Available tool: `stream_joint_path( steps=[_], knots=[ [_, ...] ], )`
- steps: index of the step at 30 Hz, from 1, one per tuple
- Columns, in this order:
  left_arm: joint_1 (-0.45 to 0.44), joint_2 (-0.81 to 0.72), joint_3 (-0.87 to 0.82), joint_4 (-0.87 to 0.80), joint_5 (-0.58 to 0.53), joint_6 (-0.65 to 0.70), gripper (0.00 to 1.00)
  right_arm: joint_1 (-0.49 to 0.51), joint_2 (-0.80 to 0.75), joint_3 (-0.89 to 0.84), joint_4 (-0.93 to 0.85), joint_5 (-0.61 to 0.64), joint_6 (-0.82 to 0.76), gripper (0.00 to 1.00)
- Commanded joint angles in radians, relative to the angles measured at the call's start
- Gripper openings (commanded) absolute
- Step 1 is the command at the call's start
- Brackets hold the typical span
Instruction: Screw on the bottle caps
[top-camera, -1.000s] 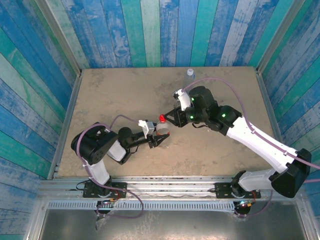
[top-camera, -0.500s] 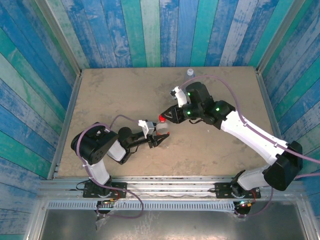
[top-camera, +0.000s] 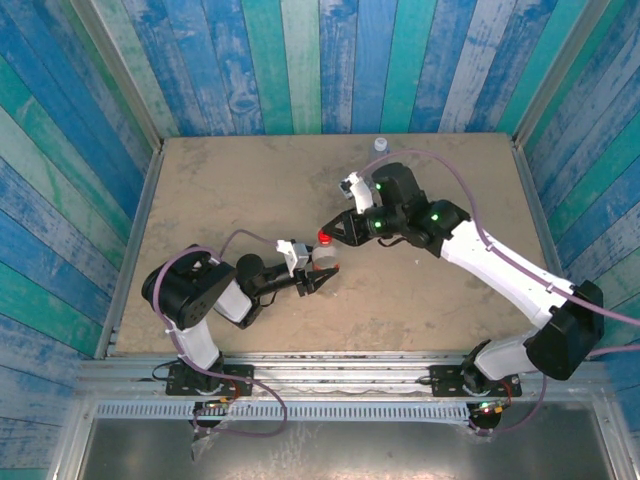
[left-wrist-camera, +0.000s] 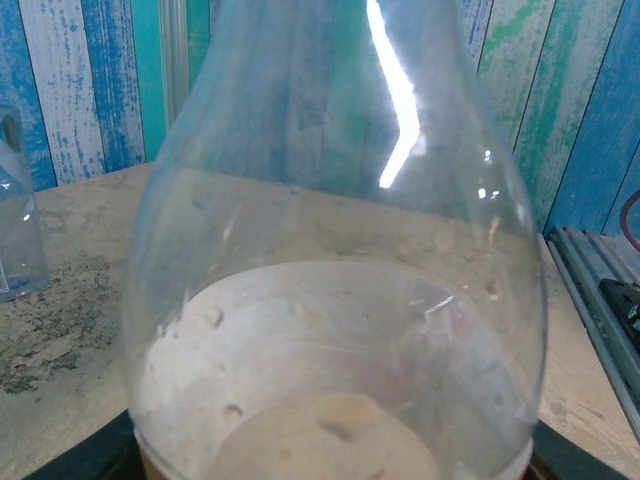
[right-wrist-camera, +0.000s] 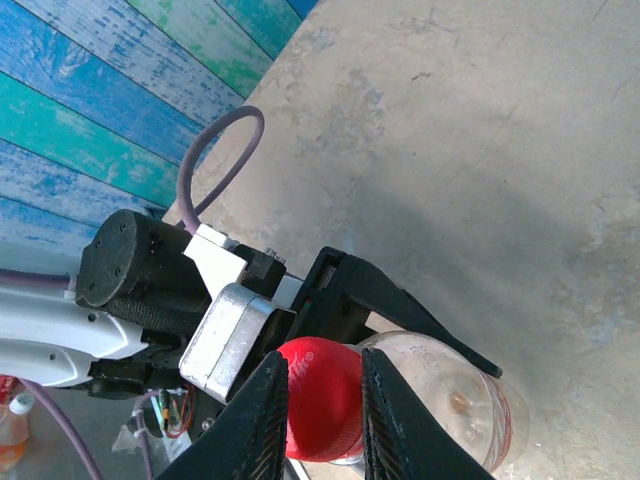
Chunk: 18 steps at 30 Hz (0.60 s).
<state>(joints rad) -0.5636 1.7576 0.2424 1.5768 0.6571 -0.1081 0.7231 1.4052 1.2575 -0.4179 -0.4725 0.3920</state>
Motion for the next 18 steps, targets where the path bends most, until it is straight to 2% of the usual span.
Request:
stream_joint_path(
  steps=[1, 13, 18],
  knots=[
    [0.005, 0.036, 0.002, -0.106, -0.031, -0.002, 0.59, 0.005, -0.045, -0.045, 0.0, -0.064, 0.035, 0.24],
    [0.005, 0.037, 0.005, -0.11, -0.02, 0.0, 0.6, 0.005, -0.128, -0.101, 0.027, -0.044, 0.056, 0.25],
    [0.006, 0.033, 0.002, -0.107, -0.003, 0.011, 0.6, -0.002, -0.155, -0.102, 0.022, 0.031, 0.007, 0.37]
  ],
)
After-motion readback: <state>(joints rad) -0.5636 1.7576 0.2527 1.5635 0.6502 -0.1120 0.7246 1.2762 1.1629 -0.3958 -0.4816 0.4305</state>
